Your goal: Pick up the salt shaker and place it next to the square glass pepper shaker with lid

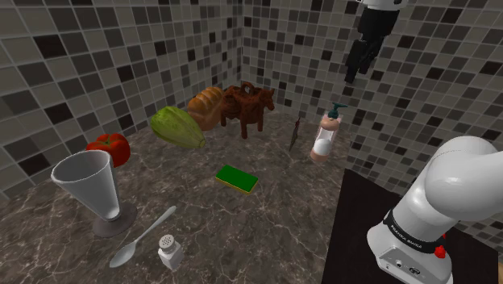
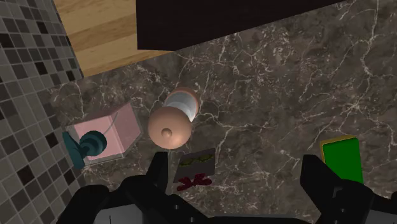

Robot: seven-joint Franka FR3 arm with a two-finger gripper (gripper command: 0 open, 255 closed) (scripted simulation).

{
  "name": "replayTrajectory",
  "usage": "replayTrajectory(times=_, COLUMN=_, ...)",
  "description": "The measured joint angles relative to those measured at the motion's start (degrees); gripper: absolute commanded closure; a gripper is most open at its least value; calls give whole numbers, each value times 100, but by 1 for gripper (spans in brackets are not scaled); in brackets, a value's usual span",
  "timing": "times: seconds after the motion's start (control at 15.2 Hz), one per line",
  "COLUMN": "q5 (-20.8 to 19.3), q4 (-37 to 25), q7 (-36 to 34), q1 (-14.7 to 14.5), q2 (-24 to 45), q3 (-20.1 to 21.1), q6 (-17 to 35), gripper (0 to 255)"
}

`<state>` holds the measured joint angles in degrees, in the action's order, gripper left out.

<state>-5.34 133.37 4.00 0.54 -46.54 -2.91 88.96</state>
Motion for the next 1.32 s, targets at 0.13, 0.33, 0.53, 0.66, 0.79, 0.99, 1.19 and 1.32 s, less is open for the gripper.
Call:
replayTrajectory(times=0.13, q5=-18, q4=62, q7=61, q1=-5, q2=21, q3=-47, q6=88, gripper=0)
replayTrajectory(times=0.33, q5=-118, q4=441, q7=396, q1=-26, q2=97, q3=-309, q6=579, gripper=0)
replayTrajectory(times=0.53, q5=-228, q4=825, q7=790, q1=-48, q2=283, q3=-624, q6=1192, gripper=0)
replayTrajectory(times=0.66, q5=-299, q4=1046, q7=1070, q1=-59, q2=409, q3=-841, q6=1568, gripper=0)
replayTrajectory(times=0.79, q5=-336, q4=1196, q7=1323, q1=-100, q2=645, q3=-1040, q6=1977, gripper=0)
replayTrajectory(times=0.99, q5=-368, q4=1281, q7=1771, q1=-175, q2=1156, q3=-1389, q6=2606, gripper=0)
replayTrajectory(times=1.19, q5=-379, q4=1452, q7=2116, q1=-219, q2=1454, q3=-1645, q6=3098, gripper=0)
replayTrajectory(times=1.32, q5=-383, q4=1569, q7=2161, q1=-231, q2=1558, q3=-1698, q6=3323, gripper=0)
